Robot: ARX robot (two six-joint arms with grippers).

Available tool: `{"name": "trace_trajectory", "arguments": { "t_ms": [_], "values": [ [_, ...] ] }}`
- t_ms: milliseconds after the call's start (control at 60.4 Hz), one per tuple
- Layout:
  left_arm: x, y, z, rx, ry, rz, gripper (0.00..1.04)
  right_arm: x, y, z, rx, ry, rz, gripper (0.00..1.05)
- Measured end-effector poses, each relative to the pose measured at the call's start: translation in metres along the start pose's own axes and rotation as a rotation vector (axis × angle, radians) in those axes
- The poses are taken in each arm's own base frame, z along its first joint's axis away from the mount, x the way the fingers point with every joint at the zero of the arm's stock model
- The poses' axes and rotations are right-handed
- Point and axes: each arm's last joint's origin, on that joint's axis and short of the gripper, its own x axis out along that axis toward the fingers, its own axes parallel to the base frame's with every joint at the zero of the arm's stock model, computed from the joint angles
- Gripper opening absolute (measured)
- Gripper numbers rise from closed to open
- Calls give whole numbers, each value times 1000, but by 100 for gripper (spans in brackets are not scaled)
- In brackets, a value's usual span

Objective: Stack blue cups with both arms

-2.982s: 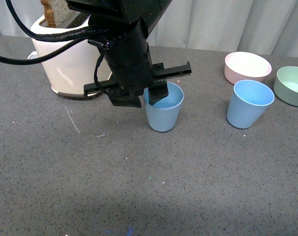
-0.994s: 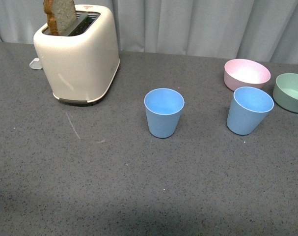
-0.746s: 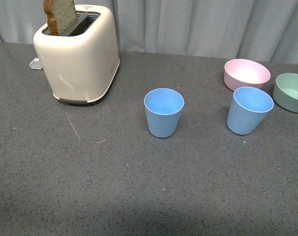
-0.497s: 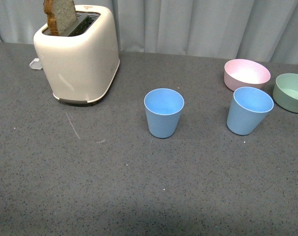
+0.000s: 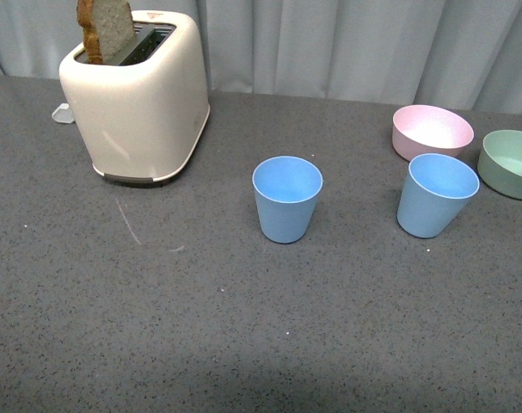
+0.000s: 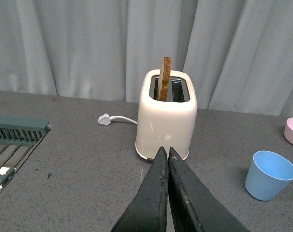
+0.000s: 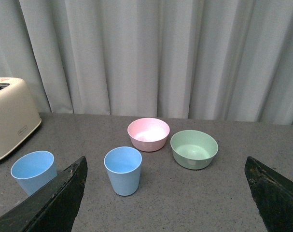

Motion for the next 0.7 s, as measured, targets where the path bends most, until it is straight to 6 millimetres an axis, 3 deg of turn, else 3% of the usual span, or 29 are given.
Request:
{"name": "trace_trajectory", "arguments": {
  "t_ms": [530, 696],
  "values": [
    [-15, 0, -3, 0, 7, -1, 4, 0, 0, 0, 0, 0, 0, 95],
    [-15, 0, -3, 0, 6, -1, 33, 0, 0, 0, 0, 0, 0, 95]
  ]
}}
